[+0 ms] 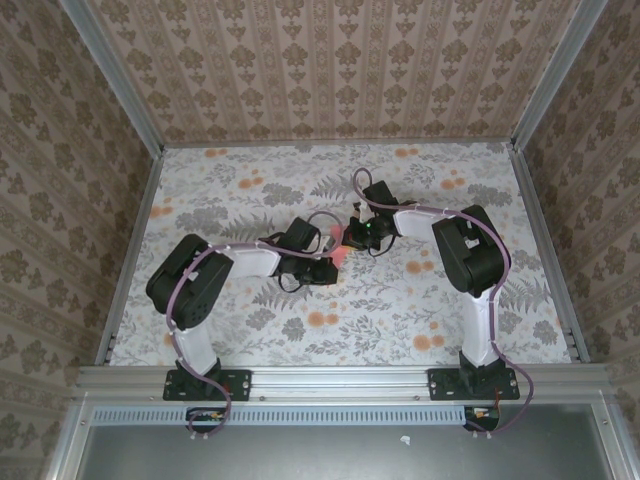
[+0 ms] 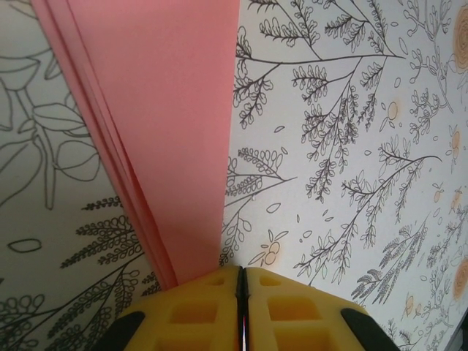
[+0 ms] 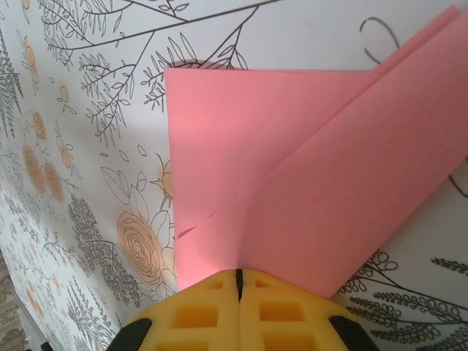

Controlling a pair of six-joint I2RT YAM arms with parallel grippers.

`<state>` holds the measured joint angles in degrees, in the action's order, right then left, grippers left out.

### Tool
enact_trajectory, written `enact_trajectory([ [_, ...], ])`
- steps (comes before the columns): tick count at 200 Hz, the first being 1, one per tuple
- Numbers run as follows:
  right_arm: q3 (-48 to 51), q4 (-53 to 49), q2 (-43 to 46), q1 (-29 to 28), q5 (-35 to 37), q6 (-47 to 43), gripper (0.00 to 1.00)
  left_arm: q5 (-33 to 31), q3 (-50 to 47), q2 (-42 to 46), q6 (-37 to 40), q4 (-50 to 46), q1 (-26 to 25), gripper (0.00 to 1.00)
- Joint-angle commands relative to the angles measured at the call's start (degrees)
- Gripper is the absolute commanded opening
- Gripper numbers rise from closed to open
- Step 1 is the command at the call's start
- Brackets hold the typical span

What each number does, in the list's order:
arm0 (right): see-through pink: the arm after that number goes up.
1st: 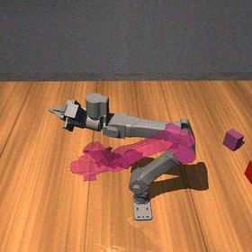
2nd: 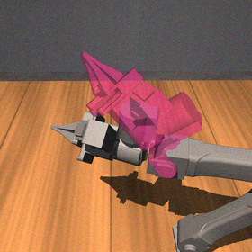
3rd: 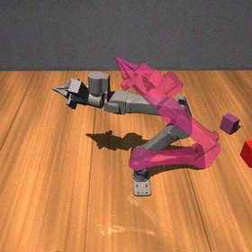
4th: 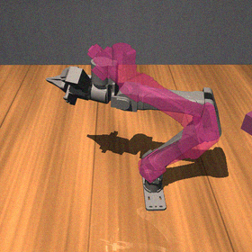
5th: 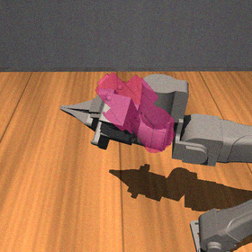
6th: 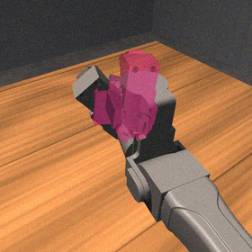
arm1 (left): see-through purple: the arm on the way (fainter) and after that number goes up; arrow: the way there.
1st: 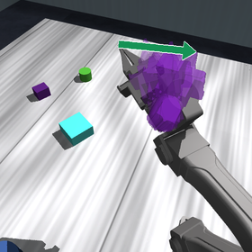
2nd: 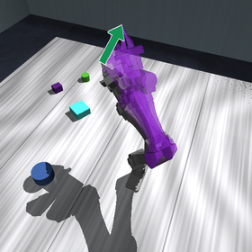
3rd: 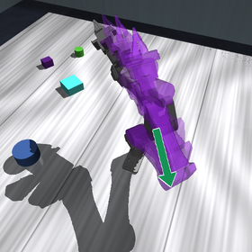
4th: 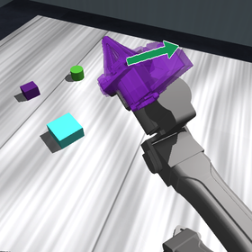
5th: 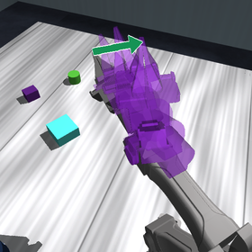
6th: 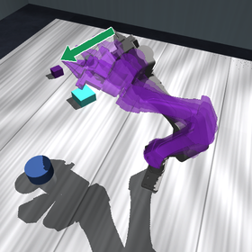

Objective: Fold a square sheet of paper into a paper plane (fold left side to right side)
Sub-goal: Fold the wing for the fifth time at the center of the table.

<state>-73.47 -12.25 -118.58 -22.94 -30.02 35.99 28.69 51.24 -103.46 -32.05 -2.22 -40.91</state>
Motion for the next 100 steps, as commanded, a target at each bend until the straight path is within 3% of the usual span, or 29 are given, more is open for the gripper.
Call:
enact_trajectory([
  [1, -0.24, -4.19, -2.83, -0.27, 3.39, -0.92, 0.0, -0.92, -3.4, 1.14, -0.99, -3.93, -0.82, 0.1],
  [100, -1.14, -5.07, -3.42, -0.1, 3.47, -1.62, 0.0, -1.57, -8.05, 5.8, -1.76, -4.02, -2.04, 0.09],
])
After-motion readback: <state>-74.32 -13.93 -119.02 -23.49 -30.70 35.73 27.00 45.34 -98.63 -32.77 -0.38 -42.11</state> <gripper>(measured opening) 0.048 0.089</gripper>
